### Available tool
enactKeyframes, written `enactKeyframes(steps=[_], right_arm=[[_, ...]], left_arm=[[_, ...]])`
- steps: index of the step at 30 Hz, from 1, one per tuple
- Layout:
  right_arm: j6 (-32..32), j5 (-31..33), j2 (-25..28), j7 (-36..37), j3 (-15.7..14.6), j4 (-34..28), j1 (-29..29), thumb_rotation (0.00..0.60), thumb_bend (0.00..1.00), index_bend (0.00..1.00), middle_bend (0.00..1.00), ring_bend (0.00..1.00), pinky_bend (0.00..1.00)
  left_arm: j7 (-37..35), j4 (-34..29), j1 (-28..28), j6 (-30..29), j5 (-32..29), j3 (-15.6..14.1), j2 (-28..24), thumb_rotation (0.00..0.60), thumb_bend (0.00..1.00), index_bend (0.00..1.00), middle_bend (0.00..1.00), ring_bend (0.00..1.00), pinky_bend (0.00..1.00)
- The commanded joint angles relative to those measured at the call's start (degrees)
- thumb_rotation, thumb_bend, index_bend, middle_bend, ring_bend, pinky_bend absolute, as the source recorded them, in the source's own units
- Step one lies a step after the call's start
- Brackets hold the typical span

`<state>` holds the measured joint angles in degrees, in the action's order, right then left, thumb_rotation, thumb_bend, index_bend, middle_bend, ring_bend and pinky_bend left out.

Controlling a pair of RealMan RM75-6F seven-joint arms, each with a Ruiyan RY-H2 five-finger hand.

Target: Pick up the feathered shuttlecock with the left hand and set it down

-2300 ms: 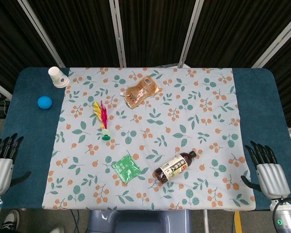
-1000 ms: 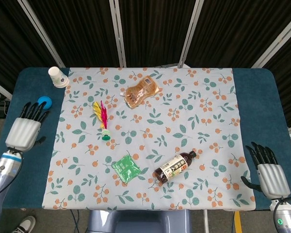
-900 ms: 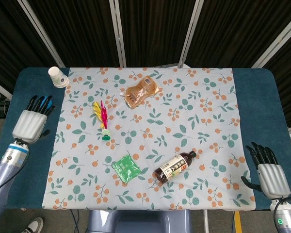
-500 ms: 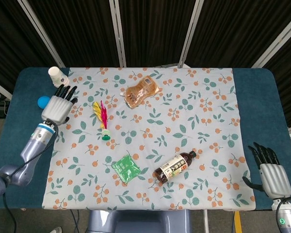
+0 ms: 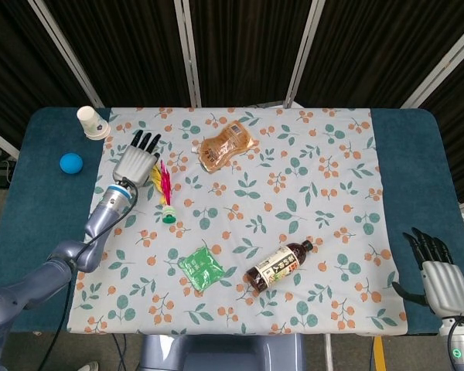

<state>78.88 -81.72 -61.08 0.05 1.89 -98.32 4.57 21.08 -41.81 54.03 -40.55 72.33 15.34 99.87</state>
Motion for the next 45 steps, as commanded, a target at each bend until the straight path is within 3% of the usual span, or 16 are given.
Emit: enactKeyframes(steps=[1,9,17,21,33,45], right_arm=[[-0.1,0.2,0.1,0.2,0.0,-0.1,0.0,0.6,0.13,0.09,0.0,0.0,0.0],[-0.5,0.4,0.4,0.7,0.0,-0.5,0.0,0.6,0.13,0.1,0.0,0.0,0.0],[-0.7,0.5,0.5,0.9,0.1,-0.4,0.0,0.6,0.14,0.1,0.0,0.0,0.0],[-0.8,0.6,0.5,0.9,0.1,-0.4,0.1,0.6,0.14,0.1,0.0,0.0,0.0],[-0.8,0.6,0.4,0.5,0.1,-0.4,0.1,0.6,0.14,0.1,0.0,0.0,0.0],[-0.6,0.3,0.1,0.1,0.1,-0.2,0.1,0.6,0.14,0.1,0.0,0.0,0.0]], left_arm=[[-2.7,4.7,2.7,1.6,0.5,-0.2,3.8,0.6,0.35,0.4,0.02,0.0,0.01],[-4.6,10.6,5.4,3.7,0.7,-0.8,7.7,0.6,0.35,0.34,0.01,0.0,0.01],[-4.6,13.8,6.6,5.3,0.2,-1.2,9.4,0.6,0.39,0.47,0.02,0.0,0.01],[-4.1,14.3,6.5,5.8,-0.2,-1.5,9.3,0.6,0.41,0.49,0.02,0.0,0.01],[-0.3,14.2,6.5,9.9,-2.2,-2.1,6.9,0.6,0.4,0.39,0.0,0.0,0.0],[1.5,12.1,5.6,9.4,-3.9,-2.1,6.1,0.6,0.41,0.47,0.0,0.0,0.0]])
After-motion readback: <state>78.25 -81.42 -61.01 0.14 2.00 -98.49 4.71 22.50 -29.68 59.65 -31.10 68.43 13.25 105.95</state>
